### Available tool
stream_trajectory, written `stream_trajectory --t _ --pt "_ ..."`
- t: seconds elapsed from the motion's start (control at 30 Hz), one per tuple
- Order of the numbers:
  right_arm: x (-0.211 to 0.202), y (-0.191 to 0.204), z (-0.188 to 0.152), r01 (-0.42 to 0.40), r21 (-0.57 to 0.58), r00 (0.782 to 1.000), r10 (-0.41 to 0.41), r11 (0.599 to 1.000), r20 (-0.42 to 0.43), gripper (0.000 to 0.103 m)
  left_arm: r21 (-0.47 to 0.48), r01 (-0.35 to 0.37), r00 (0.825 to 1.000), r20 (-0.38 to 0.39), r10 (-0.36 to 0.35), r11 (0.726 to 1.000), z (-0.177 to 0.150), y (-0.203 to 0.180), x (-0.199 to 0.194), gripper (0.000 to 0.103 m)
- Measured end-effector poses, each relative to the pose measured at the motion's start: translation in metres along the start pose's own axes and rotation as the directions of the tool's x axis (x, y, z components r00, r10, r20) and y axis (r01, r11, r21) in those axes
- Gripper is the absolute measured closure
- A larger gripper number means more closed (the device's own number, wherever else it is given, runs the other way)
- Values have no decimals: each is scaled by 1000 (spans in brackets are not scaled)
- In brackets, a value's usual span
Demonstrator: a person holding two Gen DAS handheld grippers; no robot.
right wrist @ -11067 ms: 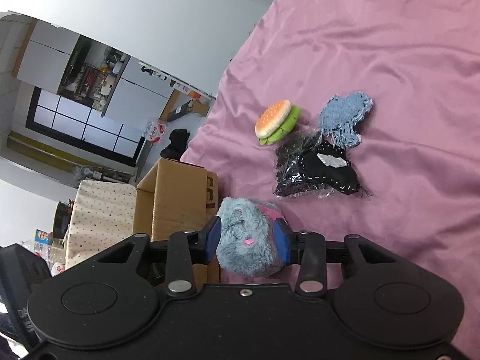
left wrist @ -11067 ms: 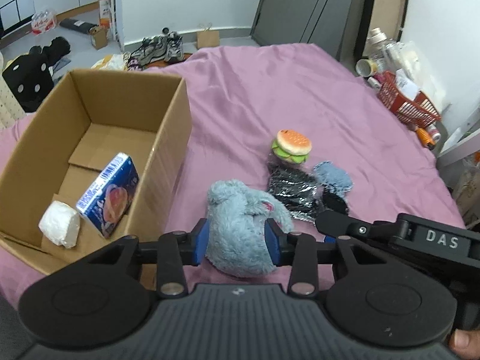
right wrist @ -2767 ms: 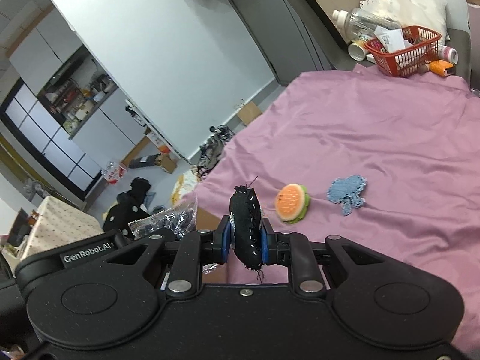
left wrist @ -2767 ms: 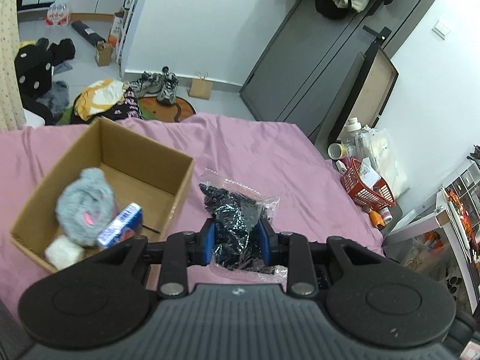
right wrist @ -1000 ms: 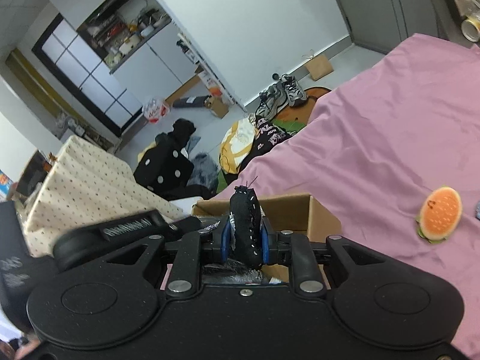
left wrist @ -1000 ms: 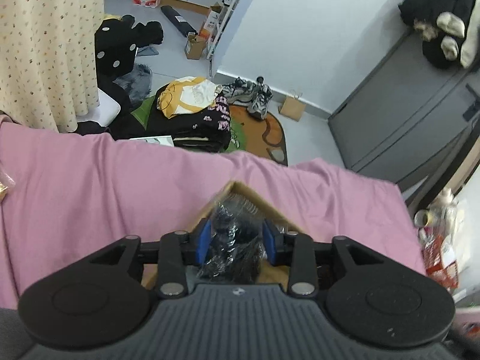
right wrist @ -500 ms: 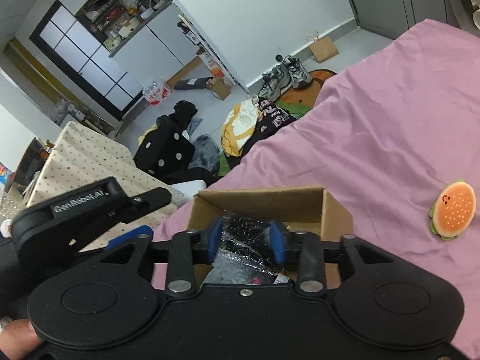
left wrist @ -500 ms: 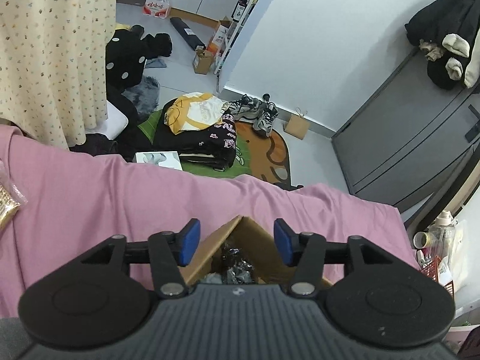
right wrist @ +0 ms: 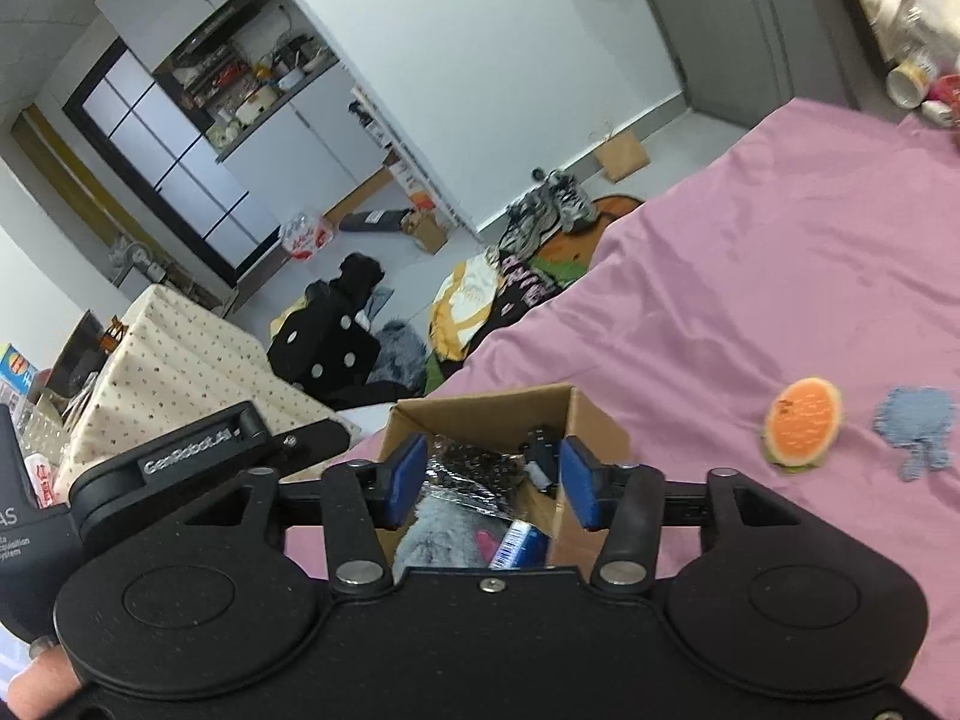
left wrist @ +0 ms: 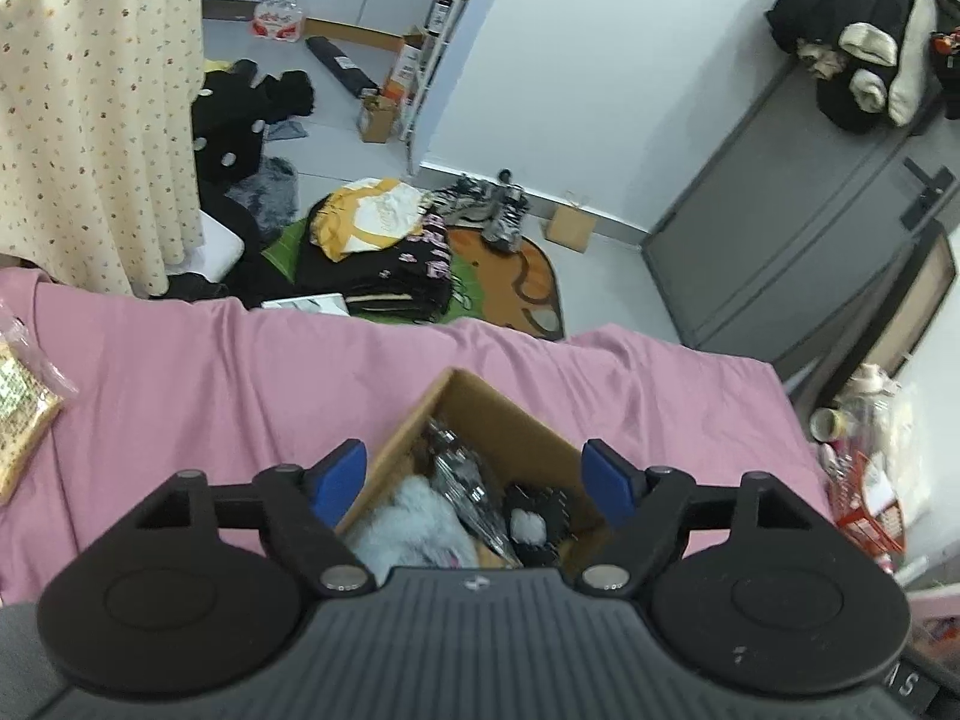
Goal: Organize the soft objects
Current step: 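Open left tool to drop the bag while right tool releases the black fabric item, then move left tool to the burger plush while right tool approaches the blue denim scrap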
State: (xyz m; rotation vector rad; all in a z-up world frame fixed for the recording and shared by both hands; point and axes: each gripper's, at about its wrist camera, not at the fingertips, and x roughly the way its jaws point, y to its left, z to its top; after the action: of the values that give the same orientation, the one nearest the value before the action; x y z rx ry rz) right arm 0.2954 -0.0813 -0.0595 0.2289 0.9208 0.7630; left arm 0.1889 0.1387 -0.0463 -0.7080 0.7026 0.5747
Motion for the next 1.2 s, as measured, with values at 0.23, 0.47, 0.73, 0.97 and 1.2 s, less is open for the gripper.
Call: stream_trajectory --t 0.23,0.47,0.73,0.97,1.2 --pt "-39 -5 -3 34 -21 999 -33 999 40 30 46 12 999 36 -14 999 -10 -11 -39 17" --pt "-77 -15 -7 27 -27 998 -25 999 63 18 148 42 999 14 -45 988 -24 -24 -56 15" --pt "-108 -36 -11 48 -12 995 -47 999 85 3 258 53 999 -5 -53 965 -51 -51 -71 15" --pt "-127 -58 -12 74 6 992 -74 997 100 0 292 53 998 -45 -41 955 -70 -68 -69 15" --pt "-136 -93 -9 95 63 988 -102 993 113 0 314 76 997 -35 -69 946 -90 -90 -68 6"
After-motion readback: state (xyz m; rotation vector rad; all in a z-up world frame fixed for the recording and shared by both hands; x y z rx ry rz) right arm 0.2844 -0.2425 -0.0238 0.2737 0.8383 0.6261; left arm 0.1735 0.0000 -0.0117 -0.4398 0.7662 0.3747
